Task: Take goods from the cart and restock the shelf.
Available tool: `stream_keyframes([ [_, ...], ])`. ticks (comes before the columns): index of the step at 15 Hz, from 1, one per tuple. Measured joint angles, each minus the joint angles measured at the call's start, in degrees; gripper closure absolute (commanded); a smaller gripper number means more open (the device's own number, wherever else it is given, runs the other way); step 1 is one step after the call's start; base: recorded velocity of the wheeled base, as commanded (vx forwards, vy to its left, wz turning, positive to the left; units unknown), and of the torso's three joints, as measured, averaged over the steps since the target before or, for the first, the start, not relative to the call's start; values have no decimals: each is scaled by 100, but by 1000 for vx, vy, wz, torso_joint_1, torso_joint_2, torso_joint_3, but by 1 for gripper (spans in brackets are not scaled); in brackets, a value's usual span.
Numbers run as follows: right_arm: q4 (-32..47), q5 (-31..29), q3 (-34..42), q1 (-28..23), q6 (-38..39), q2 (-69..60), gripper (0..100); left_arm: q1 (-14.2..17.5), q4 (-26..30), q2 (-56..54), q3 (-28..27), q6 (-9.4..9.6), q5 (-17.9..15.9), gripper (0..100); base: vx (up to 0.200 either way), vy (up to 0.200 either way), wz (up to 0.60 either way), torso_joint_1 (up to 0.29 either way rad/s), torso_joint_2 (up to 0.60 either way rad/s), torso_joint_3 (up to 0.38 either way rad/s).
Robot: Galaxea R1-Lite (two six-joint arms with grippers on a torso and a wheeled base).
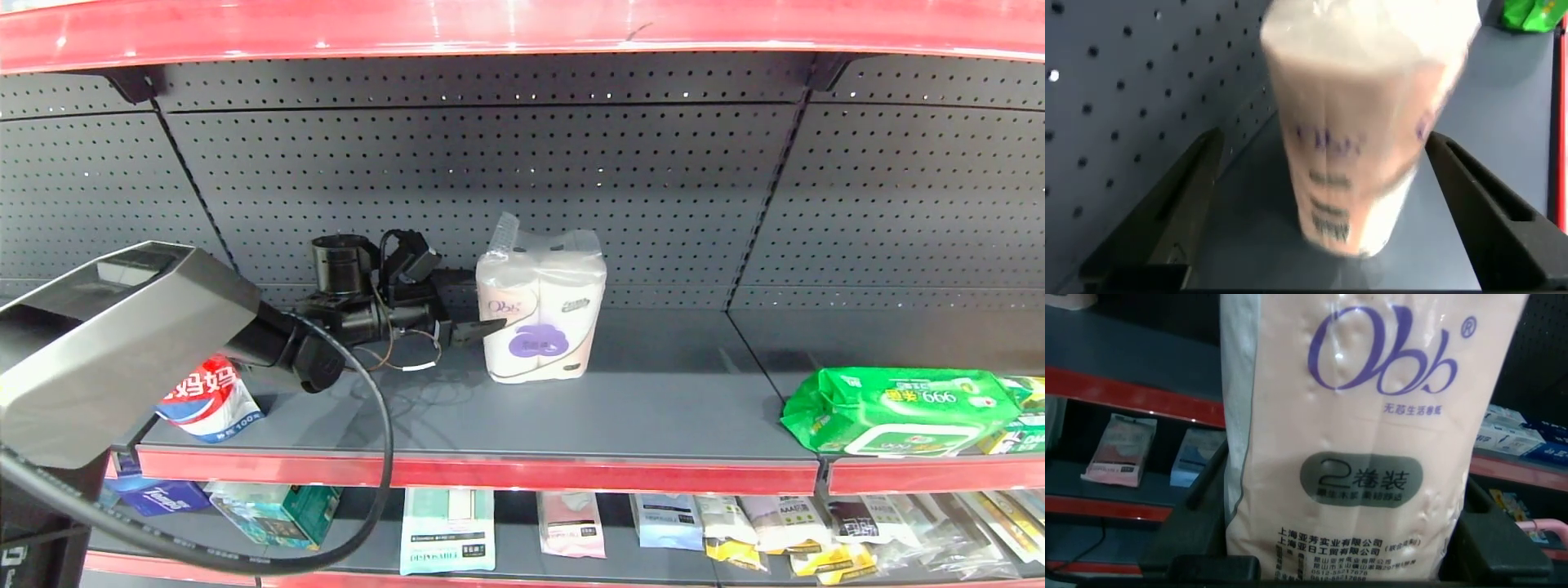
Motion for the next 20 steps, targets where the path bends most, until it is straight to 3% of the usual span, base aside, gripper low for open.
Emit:
stream_keyframes([
  [4,-1,-5,7,4,0,-1,100,-179,9,140,-132,-112,-22,0,0,0,0,0,0,0],
  [14,-1,-2,-1,1,0,0,100,-411,11,589,-835,-110,27,0,0,0,0,0,0,0],
  [20,0,-5,-22,0,0,0,100,-485,17,717,-926,-107,33,0,0,0,0,0,0,0],
])
